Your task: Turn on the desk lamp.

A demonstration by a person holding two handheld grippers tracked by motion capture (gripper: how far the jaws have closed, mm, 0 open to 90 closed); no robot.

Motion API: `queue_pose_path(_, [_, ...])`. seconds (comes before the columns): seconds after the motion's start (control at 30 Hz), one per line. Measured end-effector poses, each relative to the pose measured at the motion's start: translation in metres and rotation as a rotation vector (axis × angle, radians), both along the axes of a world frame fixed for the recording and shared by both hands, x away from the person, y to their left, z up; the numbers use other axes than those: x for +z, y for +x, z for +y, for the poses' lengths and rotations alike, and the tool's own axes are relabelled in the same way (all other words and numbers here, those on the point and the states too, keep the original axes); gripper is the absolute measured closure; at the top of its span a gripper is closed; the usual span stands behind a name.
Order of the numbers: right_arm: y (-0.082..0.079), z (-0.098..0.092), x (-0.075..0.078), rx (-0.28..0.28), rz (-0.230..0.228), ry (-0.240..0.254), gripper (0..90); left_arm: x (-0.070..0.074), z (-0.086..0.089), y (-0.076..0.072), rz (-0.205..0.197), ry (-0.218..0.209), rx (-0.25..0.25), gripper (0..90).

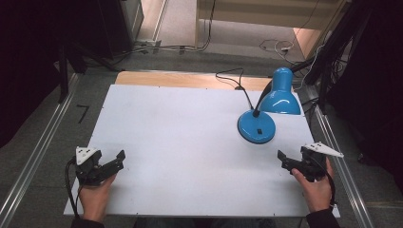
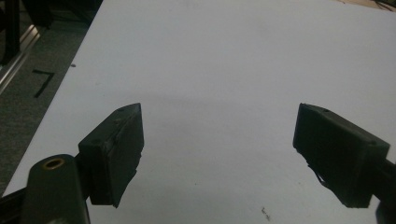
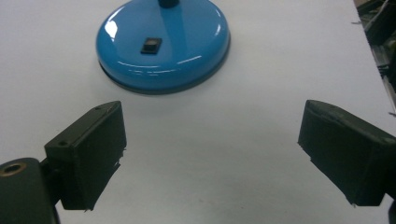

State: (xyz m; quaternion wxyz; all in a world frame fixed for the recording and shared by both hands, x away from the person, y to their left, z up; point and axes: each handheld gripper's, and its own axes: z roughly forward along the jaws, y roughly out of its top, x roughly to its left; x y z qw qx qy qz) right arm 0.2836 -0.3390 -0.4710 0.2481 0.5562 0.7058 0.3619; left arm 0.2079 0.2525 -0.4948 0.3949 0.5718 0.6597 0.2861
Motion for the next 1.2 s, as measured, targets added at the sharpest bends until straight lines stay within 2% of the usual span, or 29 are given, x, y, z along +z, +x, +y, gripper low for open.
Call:
queue_pose_path(0.43, [0.017,0.021,0.004,0.038,-0.004,-0.01,6.6,0.0,0.0,0.0,0.0,-0.002,-0.008,17.0])
queue_pose_path(1.2, [0.036,0.03,0.004,0.041,0.005,-0.008,6.6,0.0,-0.001,0.001,-0.003,0.003,-0.017,17.0])
